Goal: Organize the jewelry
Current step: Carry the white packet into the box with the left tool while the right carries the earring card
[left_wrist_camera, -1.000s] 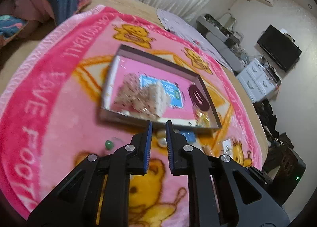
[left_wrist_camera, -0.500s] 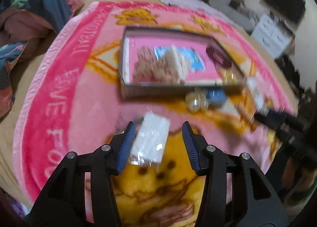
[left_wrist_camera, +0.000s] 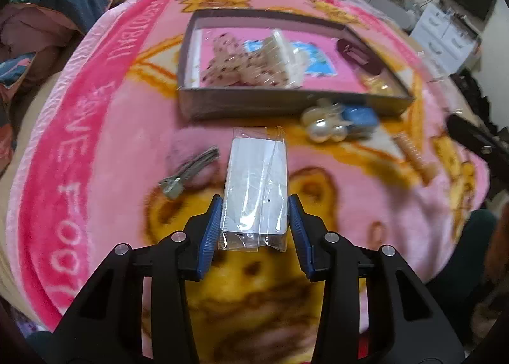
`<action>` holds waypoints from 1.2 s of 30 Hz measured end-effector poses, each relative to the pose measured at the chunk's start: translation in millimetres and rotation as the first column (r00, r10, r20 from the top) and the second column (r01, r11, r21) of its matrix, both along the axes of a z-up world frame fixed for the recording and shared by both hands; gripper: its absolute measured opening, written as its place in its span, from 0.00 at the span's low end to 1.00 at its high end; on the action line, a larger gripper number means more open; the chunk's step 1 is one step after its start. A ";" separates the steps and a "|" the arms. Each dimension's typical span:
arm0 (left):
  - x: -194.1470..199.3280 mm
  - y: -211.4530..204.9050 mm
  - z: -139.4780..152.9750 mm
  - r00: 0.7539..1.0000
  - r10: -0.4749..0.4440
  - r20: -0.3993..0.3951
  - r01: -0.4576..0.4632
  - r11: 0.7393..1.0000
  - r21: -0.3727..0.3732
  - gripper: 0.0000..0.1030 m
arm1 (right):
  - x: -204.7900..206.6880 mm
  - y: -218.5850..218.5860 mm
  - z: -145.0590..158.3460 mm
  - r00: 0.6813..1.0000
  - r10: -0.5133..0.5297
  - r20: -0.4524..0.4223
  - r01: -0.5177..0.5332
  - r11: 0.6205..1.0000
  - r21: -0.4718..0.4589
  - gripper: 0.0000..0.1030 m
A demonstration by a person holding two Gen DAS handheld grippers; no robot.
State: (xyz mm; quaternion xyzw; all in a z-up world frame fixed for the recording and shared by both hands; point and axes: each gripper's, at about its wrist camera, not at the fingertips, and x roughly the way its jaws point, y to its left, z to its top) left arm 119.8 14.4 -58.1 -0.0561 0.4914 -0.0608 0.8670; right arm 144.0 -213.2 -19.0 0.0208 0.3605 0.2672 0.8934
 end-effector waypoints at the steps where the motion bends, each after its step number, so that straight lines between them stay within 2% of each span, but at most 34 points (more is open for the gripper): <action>1: -1.3 -1.8 5.6 1.000 -0.007 0.010 0.007 1.000 -0.015 0.33 | 1.7 -1.9 3.2 1.000 -0.004 0.008 0.004 1.000 0.004 0.39; 7: 3.8 -13.7 41.1 0.995 -0.031 0.093 0.034 0.999 -0.037 0.33 | 14.3 -10.7 21.0 0.999 -0.029 0.046 0.027 0.999 0.030 0.39; 14: 27.1 -14.3 74.6 0.985 -0.009 0.171 0.019 0.998 -0.057 0.33 | 33.4 -21.8 40.2 0.995 -0.062 0.081 0.058 0.997 0.054 0.39; 21: 59.0 -5.1 89.8 0.977 0.037 0.209 -0.016 0.995 -0.100 0.33 | 62.1 -32.8 49.7 0.991 -0.105 0.081 0.098 0.991 0.089 0.39; 28: 87.4 4.5 93.8 0.973 0.068 0.223 -0.044 0.993 -0.110 0.33 | 87.4 -35.2 51.1 0.987 -0.138 0.078 0.131 0.987 0.092 0.39; 36: 116.4 12.2 62.9 0.983 0.086 0.164 -0.067 0.991 -0.118 0.33 | 113.3 -19.2 39.9 0.990 -0.129 0.063 0.127 0.991 0.037 0.39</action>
